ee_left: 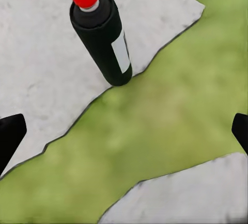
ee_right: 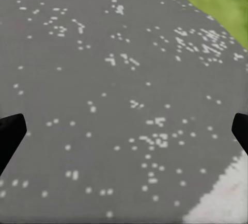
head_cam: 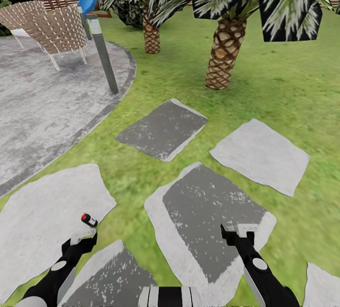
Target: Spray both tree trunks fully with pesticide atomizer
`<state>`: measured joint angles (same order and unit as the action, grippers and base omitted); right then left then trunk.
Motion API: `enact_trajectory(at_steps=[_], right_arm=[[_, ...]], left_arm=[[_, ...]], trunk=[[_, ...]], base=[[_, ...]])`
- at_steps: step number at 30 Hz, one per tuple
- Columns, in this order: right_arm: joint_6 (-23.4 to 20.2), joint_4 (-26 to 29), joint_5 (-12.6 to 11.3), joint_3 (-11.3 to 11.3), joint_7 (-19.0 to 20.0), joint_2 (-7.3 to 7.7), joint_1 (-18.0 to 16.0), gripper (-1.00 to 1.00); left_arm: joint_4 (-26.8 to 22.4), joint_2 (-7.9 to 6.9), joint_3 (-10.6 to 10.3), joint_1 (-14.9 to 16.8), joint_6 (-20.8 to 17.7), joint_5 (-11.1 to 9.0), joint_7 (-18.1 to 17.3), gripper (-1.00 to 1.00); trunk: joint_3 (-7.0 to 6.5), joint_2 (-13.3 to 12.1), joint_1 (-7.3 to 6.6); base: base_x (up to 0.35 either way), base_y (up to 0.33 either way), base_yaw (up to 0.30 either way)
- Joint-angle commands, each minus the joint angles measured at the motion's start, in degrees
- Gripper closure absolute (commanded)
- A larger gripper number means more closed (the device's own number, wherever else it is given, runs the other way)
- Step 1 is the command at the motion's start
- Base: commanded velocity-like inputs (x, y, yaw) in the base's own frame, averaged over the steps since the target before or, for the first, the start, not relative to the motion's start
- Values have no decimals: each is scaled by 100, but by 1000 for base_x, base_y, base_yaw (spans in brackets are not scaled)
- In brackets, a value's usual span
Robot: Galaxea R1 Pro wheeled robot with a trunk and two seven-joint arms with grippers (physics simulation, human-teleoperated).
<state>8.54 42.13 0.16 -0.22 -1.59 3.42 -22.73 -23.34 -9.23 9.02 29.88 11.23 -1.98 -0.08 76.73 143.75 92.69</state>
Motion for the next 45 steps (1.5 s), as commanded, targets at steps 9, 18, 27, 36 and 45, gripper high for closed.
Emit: enact_trajectory(at_steps=[9,18,27,36,45], right_arm=[[16,-3,2,11,-19,-1,-1,-100],[16,13,2,-1,-25,1,0,-100],[16,14,2,2,-25,-1,0,-100],[16,14,2,4,-25,-1,2,-100],[16,19,-2,4,-25,-6,0,-100]], left_arm=[[5,-3,-3,-8,446,-20,-8,-100],[5,0,1,-8,455,-16,-17,-100],[5,0,3,-8,459,-18,-16,-100],[5,-9,54,-8,463,-98,-16,-100],[5,-24,87,-8,443,-131,-179,-100]], trunk=[[58,1,-1],[60,1,-1],[60,1,-1],[60,1,-1],[60,1,-1]], base=[[0,0,0],[50,19,0],[95,53,0],[92,66,0],[1,1,0]])
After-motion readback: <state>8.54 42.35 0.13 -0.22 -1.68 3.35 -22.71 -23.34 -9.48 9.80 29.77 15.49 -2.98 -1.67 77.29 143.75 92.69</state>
